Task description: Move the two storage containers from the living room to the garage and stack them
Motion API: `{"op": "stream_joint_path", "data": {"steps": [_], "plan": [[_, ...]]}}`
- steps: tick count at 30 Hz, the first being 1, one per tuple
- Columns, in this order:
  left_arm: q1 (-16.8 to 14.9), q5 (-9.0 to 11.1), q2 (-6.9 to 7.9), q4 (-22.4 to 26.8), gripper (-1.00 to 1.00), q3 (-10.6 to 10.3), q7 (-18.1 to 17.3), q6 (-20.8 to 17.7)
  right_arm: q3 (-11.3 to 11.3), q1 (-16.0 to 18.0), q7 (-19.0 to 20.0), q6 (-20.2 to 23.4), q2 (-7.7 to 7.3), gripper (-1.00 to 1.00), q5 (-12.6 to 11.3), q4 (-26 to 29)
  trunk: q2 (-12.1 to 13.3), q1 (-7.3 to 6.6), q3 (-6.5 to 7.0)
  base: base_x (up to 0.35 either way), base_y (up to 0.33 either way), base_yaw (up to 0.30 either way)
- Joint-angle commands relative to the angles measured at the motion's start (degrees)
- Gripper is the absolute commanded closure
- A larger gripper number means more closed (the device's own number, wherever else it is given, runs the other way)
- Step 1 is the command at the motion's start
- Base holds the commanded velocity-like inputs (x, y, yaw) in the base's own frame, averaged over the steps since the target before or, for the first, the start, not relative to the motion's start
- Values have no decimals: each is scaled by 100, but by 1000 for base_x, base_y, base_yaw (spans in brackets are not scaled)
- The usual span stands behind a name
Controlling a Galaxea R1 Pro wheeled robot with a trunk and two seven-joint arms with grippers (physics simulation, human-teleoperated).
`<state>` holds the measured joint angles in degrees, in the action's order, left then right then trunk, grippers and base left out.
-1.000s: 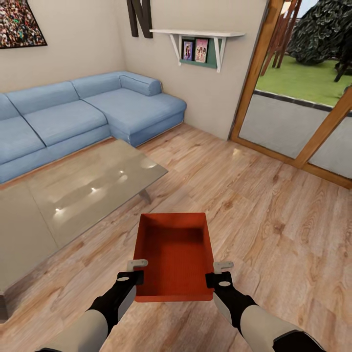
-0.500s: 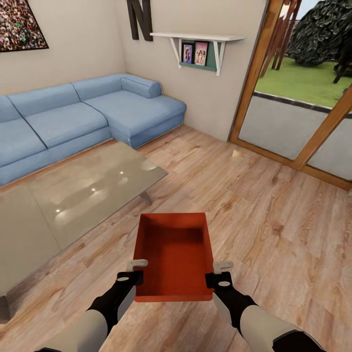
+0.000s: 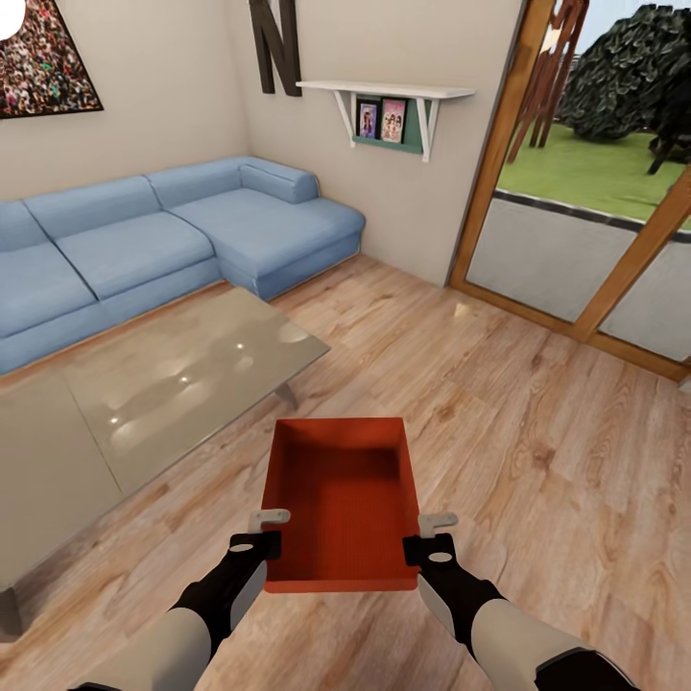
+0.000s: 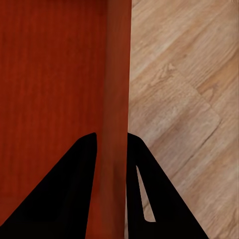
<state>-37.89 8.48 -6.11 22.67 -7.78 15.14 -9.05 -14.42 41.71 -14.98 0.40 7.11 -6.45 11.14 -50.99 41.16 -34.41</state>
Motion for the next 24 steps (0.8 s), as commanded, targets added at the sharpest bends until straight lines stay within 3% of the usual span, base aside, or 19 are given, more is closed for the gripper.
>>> {"op": "stream_joint_path", "data": {"steps": [1,8,24], "plan": [[1,128,-36,-8,100,31,84,-35,106,4,-144,-314,2,100,56,19,38,-22,23,0,0,0],[1,128,-31,-8,100,31,86,-35,106,4,-139,-321,-6,100,56,19,319,-176,212,0,0,0],[1,119,-30,1,100,31,79,-26,107,4,-137,-321,-8,100,53,19,319,-176,355,0,0,-18]]}}
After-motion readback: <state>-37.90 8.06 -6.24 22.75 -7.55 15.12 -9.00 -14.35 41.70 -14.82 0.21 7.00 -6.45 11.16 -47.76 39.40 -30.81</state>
